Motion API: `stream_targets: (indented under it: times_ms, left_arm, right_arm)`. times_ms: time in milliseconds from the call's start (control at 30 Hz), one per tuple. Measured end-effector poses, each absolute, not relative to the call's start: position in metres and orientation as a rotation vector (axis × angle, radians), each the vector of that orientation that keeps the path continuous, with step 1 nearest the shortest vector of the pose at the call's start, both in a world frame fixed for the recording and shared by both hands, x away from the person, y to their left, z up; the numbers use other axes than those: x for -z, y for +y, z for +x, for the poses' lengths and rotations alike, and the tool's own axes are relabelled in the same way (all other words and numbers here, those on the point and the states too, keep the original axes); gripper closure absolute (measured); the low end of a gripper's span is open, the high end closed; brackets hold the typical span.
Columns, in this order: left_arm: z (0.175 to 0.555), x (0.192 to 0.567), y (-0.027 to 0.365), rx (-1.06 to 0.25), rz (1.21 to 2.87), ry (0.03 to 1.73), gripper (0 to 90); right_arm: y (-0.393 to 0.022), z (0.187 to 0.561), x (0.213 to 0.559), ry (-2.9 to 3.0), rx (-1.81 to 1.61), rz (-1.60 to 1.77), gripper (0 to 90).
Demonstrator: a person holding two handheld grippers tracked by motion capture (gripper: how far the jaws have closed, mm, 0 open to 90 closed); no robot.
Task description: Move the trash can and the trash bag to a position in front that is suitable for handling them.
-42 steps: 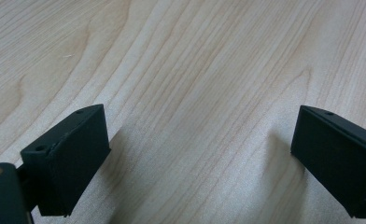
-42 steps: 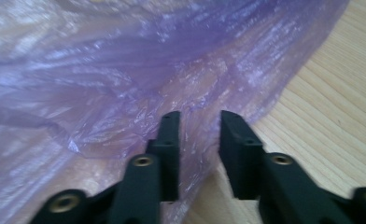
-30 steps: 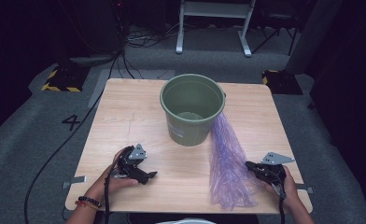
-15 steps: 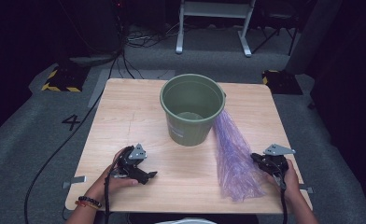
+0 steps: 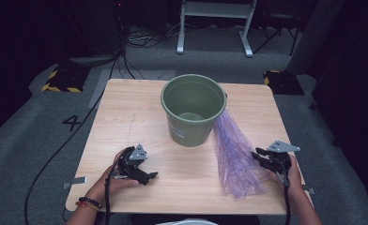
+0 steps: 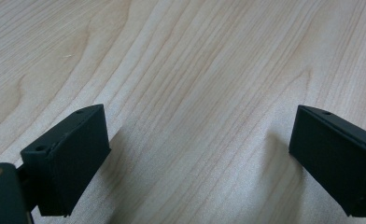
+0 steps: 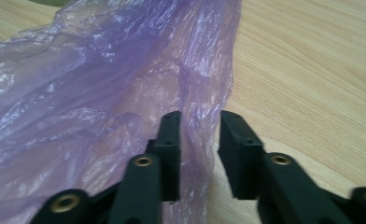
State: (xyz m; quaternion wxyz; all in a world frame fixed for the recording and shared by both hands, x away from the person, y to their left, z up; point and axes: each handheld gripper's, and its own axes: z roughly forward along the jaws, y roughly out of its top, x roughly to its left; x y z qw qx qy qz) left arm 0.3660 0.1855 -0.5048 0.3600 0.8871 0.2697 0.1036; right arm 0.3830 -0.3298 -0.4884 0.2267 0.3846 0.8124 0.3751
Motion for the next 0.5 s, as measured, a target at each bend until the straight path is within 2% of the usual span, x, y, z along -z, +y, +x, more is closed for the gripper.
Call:
stream_targets:
  times_ms: [167, 200, 233, 500]
  left_arm:
    - [0.366, 0.505, 0.185, -0.268, 2.286, 0.695, 4.6]
    - [0.366, 0.505, 0.185, -0.268, 2.286, 0.695, 4.6]
    - [0.366, 0.505, 0.185, -0.267, 2.286, 0.696, 4.6]
    - [0.366, 0.505, 0.186, -0.267, 2.286, 0.698, 4.8]
  right_arm:
    - [-0.336, 0.38, 0.477, 2.218, -1.115, 1.067, 42.7]
    - [-0.336, 0.38, 0.477, 2.218, -1.115, 1.067, 42.7]
    - [-0.338, 0.38, 0.474, 2.208, -1.114, 1.073, 32.9]
    - [-0.34, 0.38, 0.466, 2.201, -1.193, 1.061, 26.4]
